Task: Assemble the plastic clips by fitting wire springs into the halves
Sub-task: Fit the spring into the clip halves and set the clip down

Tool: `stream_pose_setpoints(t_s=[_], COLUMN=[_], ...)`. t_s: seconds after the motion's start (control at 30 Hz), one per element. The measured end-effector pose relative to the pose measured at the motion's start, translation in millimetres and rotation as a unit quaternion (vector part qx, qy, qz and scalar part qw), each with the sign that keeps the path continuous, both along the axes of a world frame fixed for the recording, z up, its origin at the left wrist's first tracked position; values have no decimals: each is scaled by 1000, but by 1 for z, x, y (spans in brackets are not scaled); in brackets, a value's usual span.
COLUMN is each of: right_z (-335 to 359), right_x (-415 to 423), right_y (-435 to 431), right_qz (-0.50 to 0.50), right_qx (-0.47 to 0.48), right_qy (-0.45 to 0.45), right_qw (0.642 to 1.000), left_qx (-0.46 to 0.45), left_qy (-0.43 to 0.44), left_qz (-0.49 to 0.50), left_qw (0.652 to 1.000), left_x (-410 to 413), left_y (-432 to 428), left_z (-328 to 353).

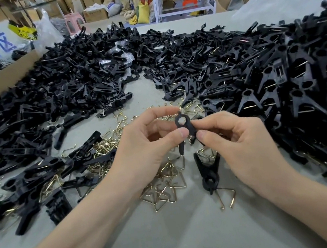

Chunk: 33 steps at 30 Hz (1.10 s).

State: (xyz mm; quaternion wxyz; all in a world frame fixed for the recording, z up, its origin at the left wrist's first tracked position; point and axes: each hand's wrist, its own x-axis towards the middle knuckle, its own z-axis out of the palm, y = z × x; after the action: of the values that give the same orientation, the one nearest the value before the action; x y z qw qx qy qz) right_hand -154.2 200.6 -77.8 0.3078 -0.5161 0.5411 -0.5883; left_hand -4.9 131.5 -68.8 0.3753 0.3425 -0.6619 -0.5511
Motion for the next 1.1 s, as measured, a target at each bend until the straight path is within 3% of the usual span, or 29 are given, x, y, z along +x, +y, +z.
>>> stream_pose_setpoints(t_s=[0.17,0.37,0.43,0.5,0.6,0.7,1.0,1.1], right_z=[5,13,17,19,15,9,17,19], right_x=[-5,-15,-25,-33,-33,-29,-23,-26], right_y=[-1,-2,-2,-2,-3,-4,-5,-1], right_qz=[28,13,-28,-56,-5,41,38,40], right_qx=[11,21,-9,1,76,92,159,158], right_qy=[30,-141,-80,86,308,413,409,343], right_qw=[999,990,996,995,948,905,898,925], left_qx=[-9,-16,-14,-44,-89,-96,-135,-150], left_qy=[-16,20,44,35,-14,-39,-72,-63], left_qz=[-68,-94,-47,14,68,80,26,28], left_qw=[998,995,998,998,994,991,988,986], left_x=[2,4,4,6,7,7,4,2], left_y=[-1,1,-1,-5,-8,-9,-5,-3], left_z=[5,9,11,13,17,15,8,5])
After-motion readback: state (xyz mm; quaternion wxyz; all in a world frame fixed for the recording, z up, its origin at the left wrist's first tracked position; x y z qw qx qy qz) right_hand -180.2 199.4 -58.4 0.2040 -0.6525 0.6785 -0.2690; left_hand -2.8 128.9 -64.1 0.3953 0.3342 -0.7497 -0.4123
